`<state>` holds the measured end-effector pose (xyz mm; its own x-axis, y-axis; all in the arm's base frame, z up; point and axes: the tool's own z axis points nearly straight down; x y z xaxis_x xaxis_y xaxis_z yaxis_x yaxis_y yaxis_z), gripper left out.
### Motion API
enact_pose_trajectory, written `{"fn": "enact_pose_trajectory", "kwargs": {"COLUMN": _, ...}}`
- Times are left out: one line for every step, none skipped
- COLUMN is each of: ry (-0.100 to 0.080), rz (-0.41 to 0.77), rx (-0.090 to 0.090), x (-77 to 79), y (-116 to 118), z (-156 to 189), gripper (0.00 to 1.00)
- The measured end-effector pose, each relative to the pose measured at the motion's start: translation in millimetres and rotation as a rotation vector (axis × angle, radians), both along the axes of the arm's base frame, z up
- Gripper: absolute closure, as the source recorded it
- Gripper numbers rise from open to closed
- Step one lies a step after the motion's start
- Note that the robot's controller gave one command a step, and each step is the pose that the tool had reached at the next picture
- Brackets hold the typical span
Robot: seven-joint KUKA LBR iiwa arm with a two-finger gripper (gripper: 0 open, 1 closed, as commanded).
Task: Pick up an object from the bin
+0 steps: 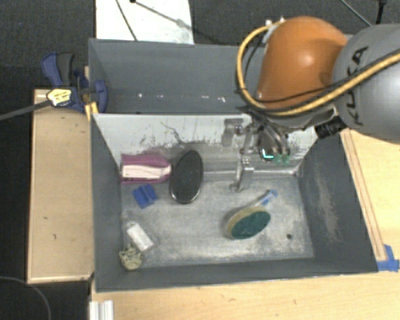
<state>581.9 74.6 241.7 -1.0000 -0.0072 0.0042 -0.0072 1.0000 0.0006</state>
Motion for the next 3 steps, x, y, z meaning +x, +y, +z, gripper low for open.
{"fn": "enact_pose_trajectory", "kwargs": {"ry": 0.002, "rz": 0.239, "rx": 0.0, "x": -44.7, "y": -5.3, "z": -172.0, "gripper": 0.0}}
{"fn": "enact_pose_trajectory", "kwargs": {"ry": -0.002, "rz": 0.329, "rx": 0.0, "x": -87.0, "y": -23.1, "z": -163.6, "gripper": 0.0}}
{"fn": "enact_pose_trajectory", "kwargs": {"ry": -0.007, "rz": 0.497, "rx": 0.001, "x": -86.2, "y": -22.7, "z": -163.5, "gripper": 0.0}}
